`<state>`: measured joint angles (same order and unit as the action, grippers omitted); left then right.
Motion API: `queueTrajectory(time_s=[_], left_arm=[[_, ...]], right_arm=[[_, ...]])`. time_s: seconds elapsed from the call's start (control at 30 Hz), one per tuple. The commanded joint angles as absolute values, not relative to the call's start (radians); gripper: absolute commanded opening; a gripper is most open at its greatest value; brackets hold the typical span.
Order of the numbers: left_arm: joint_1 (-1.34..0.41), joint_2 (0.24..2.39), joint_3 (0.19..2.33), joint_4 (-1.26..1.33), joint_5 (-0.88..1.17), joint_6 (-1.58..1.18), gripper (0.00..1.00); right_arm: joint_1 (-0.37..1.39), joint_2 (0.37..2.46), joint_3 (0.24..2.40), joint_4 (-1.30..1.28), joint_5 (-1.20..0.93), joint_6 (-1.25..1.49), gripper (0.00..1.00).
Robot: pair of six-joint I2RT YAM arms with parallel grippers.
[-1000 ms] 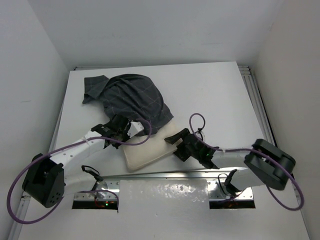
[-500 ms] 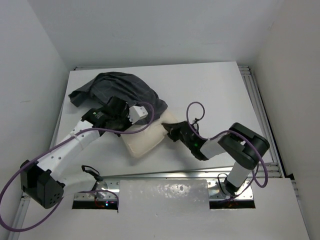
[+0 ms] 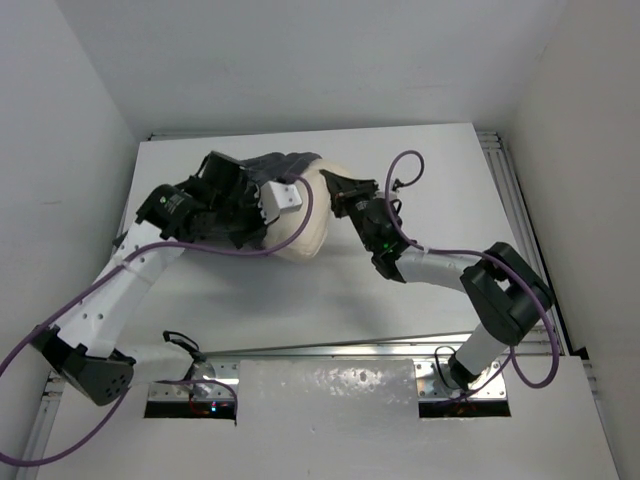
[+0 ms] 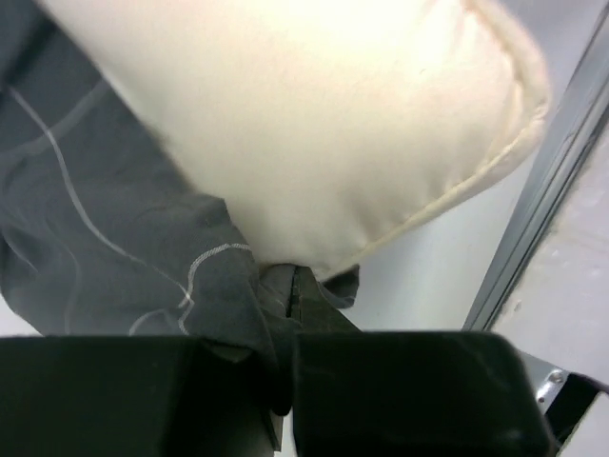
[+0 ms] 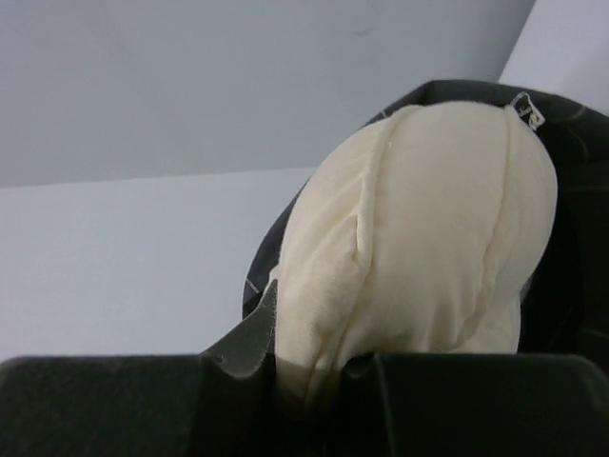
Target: Put the pillow into the pillowcase
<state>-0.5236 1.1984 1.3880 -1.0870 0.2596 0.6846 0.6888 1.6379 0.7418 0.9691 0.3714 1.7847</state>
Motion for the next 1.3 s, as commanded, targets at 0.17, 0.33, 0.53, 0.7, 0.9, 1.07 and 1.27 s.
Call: queueTrajectory(time_s=[0.17, 0.33, 0.53, 0.7, 0.9, 1.07, 1.27], left_arm=[[-0.558, 1.350, 1.930, -0.962, 0.669, 0.617, 0.00], [-0.558, 1.387, 1.971, -0.830, 0.779, 0.431, 0.00], [-0.555, 1.454, 2.071, -0.661, 0.801, 0.250, 0.00], [-0.557, 1.509, 2.167, -0.542, 0.827, 0.150, 0.00], [-0.552, 1.591, 2.402, -0.468, 0.799, 0.080, 0.00], [-0.519, 1.546, 2.451, -0.613, 0.651, 0.228, 0.00], [-0.517, 1.479, 2.413, -0.695, 0.479, 0.339, 0.00]], right_arm=[[0.730, 1.595, 0.935, 0.804, 0.489, 1.662, 0.00], [0.750, 1.571, 1.084, 0.652, 0.574, 1.450, 0.00], [0.817, 1.577, 1.241, 0.500, 0.664, 1.075, 0.00], [0.897, 1.634, 1.380, 0.409, 0.738, 0.754, 0.00], [0.899, 1.764, 1.582, 0.146, 0.684, 0.565, 0.00], [0.813, 1.726, 1.707, -0.023, 0.208, 0.436, 0.72], [0.697, 1.730, 2.085, -0.478, 0.029, 0.303, 0.85]])
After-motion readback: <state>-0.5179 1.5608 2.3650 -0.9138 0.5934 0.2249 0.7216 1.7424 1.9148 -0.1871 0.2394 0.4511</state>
